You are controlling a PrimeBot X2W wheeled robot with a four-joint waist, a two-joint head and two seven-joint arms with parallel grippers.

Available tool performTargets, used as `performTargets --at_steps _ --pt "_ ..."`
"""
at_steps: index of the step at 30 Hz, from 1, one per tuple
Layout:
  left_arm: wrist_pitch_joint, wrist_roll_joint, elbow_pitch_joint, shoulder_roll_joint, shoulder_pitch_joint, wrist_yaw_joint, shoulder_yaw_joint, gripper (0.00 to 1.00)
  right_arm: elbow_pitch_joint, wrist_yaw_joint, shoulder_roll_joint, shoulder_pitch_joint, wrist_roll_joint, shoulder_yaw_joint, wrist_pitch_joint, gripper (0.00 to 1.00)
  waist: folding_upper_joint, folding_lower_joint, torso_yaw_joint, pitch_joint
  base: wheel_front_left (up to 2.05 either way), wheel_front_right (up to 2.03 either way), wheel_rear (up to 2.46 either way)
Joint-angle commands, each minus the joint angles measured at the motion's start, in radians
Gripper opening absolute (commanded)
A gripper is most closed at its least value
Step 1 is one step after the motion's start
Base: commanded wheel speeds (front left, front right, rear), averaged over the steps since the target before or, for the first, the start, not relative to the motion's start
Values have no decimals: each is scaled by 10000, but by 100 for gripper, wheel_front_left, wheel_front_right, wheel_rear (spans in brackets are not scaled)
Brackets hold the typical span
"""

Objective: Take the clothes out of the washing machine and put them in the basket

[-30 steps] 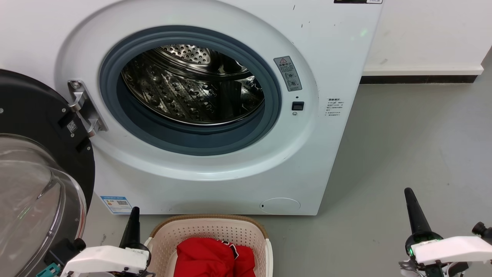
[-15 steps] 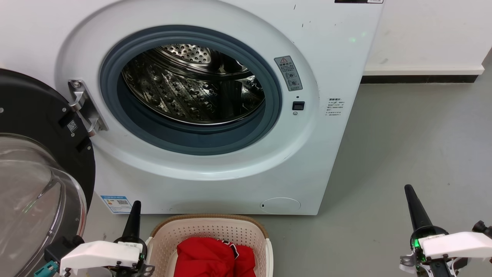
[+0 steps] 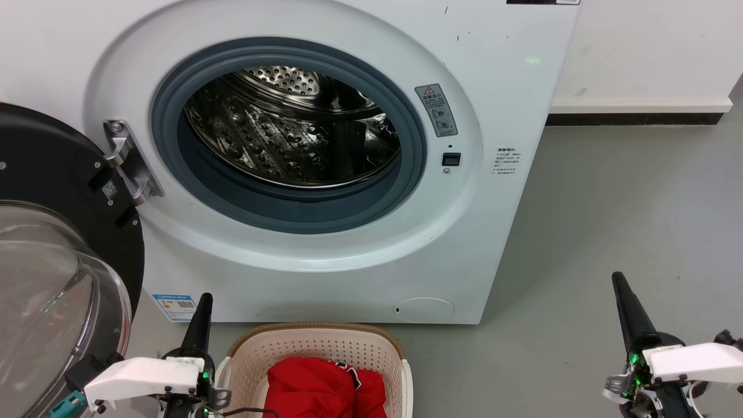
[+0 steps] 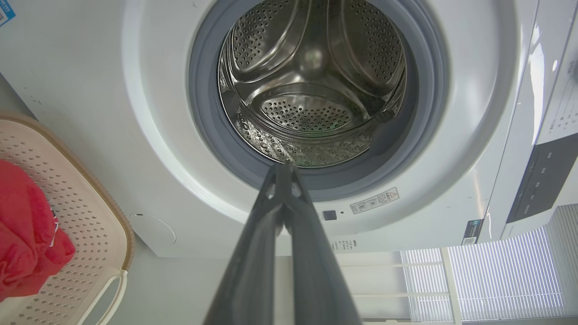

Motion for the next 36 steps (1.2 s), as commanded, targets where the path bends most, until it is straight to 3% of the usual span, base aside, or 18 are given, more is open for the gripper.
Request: performTargets --at_steps 1,36 --pt "64 -186 -22 -4 -204 -43 29 0 16 1 -29 -205 197 -25 48 0 0 -1 1 1 0 0 0" --pt "655 -2651 198 -14 -562 -376 244 0 429 0 62 -593 2516 -305 723 0 0 -1 34 28 0 0 0"
